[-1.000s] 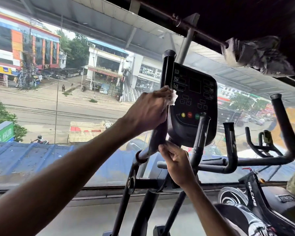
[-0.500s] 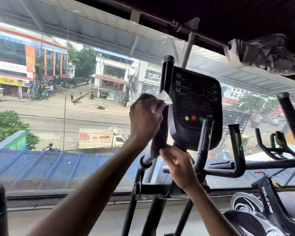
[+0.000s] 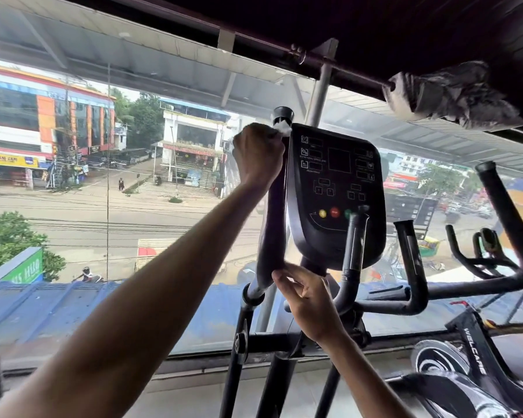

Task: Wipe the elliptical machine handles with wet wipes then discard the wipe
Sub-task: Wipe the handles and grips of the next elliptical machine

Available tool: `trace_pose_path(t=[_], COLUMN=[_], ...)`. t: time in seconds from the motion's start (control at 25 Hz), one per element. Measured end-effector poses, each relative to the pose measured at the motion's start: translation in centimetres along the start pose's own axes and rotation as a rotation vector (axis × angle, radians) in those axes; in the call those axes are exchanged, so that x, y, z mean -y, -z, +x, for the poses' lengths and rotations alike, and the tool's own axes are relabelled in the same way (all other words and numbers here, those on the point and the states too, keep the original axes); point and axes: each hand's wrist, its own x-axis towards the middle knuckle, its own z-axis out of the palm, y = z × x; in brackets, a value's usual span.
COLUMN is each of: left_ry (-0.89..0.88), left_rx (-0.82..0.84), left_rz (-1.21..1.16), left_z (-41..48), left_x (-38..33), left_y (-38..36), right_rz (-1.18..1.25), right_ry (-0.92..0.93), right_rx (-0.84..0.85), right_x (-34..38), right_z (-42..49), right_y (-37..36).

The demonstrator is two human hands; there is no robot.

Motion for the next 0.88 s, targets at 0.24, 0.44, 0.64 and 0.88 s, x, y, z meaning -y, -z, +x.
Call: trace_pose_path(t=[0.24,0.44,0.64,0.88], left_ry=[0.038,-0.032,0.088,0.209], left_rx=[0.03,0.017,0.038,0.043], left_rz=[-0.037,-0.17,-0.293,-0.209], left_z=[1.6,-9.0,-17.7,-24.2], left_x=[1.0,4.6,6.9,9.2], left_y=[-0.9,4.2,7.6,8.1], right_rz=[0.008,-0.003,-0.019,-0.02], right_ry=[0.026,0.045,0.011,-0.031], right_rx=[-0.042,-0.079,-0.061,-0.036], right_x=[-0.1,-0.2,-0.3,0.3], right_z=[-0.1,-0.1,-0.2,-1.7], right_y=[-0.3,-0.6,-0.5,-0.5])
